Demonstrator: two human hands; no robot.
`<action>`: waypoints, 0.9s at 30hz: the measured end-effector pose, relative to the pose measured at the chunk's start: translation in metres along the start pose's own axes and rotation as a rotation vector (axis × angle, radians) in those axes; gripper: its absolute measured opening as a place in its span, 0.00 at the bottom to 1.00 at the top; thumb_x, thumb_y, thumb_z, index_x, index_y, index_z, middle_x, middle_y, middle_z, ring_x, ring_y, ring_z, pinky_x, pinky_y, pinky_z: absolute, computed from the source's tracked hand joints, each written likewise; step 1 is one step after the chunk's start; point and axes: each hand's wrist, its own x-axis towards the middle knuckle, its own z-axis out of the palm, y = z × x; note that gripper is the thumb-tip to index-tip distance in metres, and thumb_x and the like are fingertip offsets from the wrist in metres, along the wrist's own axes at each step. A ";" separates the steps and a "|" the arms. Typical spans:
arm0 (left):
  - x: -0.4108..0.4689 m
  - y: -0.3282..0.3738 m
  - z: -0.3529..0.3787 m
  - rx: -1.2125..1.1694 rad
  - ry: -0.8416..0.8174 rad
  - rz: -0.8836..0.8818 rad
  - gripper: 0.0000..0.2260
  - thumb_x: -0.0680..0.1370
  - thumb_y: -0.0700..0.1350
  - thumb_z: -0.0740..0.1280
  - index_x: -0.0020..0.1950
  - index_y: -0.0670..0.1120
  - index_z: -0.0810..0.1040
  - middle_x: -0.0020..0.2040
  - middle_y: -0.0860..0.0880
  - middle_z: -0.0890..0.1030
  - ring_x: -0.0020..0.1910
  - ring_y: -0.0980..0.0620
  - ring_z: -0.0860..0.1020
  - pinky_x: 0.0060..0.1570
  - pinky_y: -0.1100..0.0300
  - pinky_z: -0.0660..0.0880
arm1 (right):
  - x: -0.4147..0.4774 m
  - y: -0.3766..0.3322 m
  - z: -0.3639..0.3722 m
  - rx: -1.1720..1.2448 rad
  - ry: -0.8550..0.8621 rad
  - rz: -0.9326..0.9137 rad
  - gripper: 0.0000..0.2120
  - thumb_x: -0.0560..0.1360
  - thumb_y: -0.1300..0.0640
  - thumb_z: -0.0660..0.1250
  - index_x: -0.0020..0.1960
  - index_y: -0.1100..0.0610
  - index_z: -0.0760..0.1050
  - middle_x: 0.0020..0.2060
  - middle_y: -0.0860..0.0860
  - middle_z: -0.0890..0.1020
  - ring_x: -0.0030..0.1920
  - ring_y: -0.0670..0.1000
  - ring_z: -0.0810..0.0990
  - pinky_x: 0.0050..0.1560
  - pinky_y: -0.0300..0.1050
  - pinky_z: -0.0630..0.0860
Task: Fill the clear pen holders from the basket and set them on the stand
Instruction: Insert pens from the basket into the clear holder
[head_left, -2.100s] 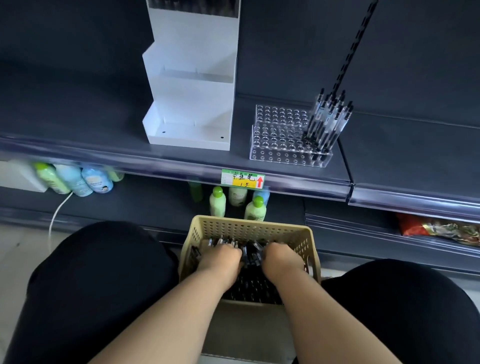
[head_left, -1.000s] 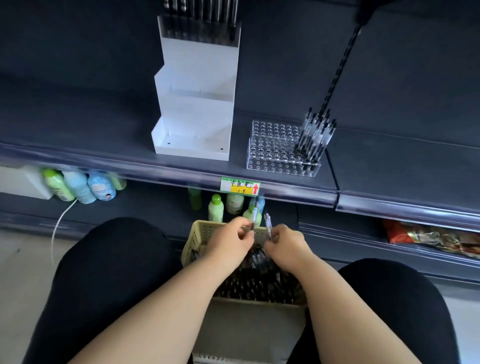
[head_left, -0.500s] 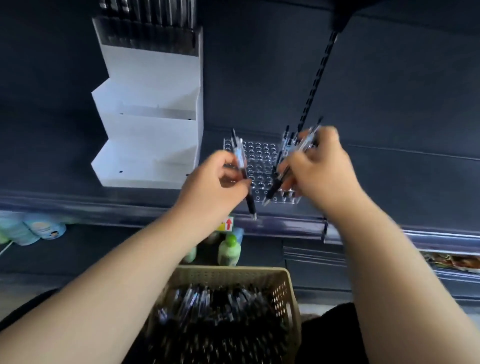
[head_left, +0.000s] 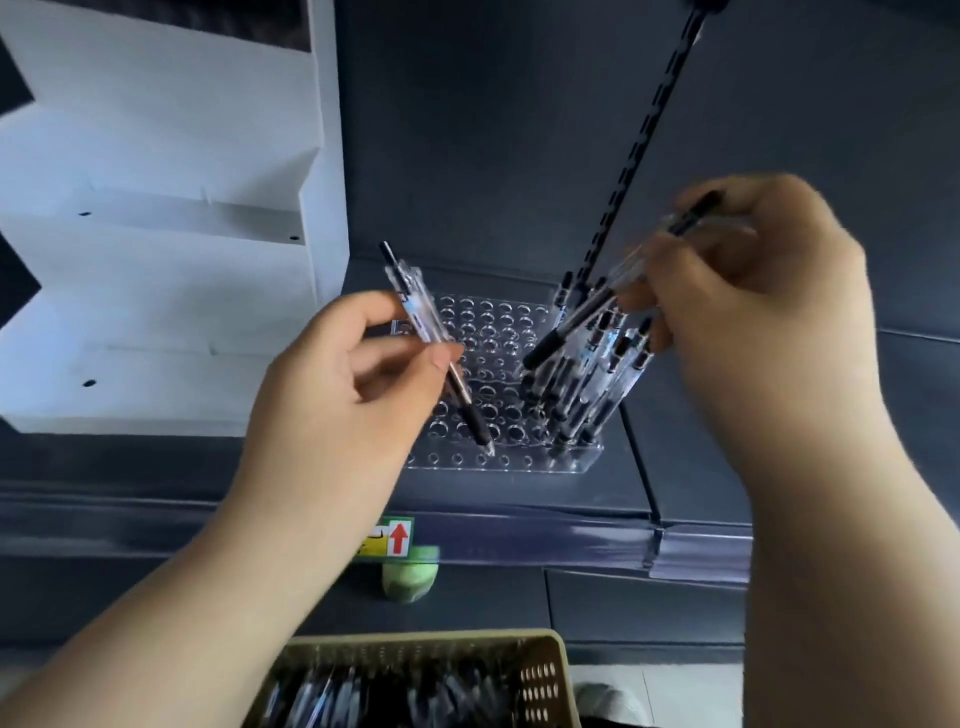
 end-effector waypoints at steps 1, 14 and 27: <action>-0.002 0.001 0.003 0.027 0.002 0.017 0.09 0.71 0.53 0.70 0.50 0.56 0.76 0.43 0.60 0.84 0.44 0.60 0.82 0.45 0.64 0.76 | -0.001 0.002 0.002 -0.038 -0.021 -0.013 0.04 0.70 0.54 0.62 0.42 0.44 0.71 0.34 0.45 0.82 0.32 0.44 0.80 0.36 0.46 0.78; -0.004 -0.001 0.002 0.036 0.047 0.039 0.07 0.71 0.51 0.72 0.47 0.57 0.79 0.44 0.60 0.83 0.44 0.59 0.82 0.46 0.65 0.75 | -0.005 0.015 0.003 -0.333 -0.094 -0.147 0.06 0.75 0.57 0.64 0.45 0.51 0.80 0.33 0.39 0.75 0.43 0.42 0.73 0.38 0.23 0.65; 0.004 -0.008 -0.002 0.034 0.072 0.062 0.07 0.71 0.48 0.71 0.47 0.58 0.78 0.43 0.61 0.83 0.41 0.61 0.82 0.42 0.71 0.75 | 0.000 0.017 0.011 -0.310 -0.088 -0.196 0.05 0.74 0.56 0.66 0.47 0.49 0.80 0.32 0.35 0.74 0.35 0.36 0.76 0.38 0.20 0.66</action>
